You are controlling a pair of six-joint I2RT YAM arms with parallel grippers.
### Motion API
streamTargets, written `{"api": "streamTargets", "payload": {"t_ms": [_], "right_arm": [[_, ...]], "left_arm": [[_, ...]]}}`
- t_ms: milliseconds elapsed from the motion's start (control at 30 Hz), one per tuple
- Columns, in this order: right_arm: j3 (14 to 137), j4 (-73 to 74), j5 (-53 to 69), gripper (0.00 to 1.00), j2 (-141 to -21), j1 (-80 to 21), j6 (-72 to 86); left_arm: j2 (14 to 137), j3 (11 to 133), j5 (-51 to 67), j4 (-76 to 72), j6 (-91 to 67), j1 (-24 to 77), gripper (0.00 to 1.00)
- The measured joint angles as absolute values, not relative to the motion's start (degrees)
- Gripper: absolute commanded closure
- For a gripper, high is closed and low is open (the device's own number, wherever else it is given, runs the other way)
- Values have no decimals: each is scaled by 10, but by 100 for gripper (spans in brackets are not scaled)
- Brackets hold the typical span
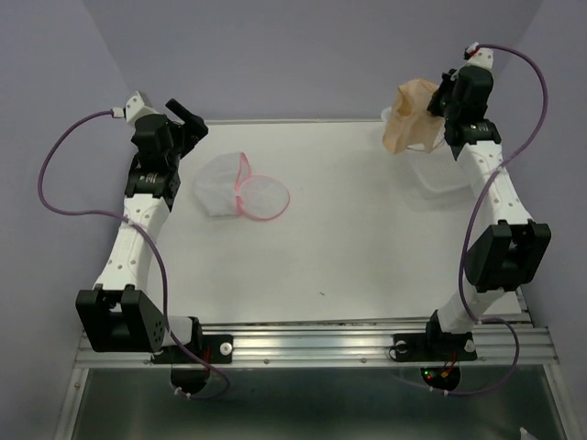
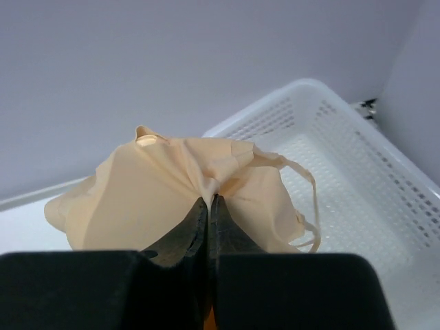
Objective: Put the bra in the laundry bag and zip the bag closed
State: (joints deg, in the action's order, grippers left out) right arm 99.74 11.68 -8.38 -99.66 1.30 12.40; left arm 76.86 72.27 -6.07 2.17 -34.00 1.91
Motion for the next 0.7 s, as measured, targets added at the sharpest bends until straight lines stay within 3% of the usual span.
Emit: {"api": "streamTargets", "payload": {"t_ms": [433,533,567,700], "right_arm": [[905,120,66,98,-919,-231,17],[851,118,87,77,-907,-262,-8],[814,118,92,57,-898,-267,-13],[673,119,66,16,-864,-262,-3]], "left_arm": [[636,616,-46,11,-376,19,1],[605,593,-46,17,-385,19,1],[593,586,-46,20,-387,19,1],[558,567,-46,27,-395,19,1]]}}
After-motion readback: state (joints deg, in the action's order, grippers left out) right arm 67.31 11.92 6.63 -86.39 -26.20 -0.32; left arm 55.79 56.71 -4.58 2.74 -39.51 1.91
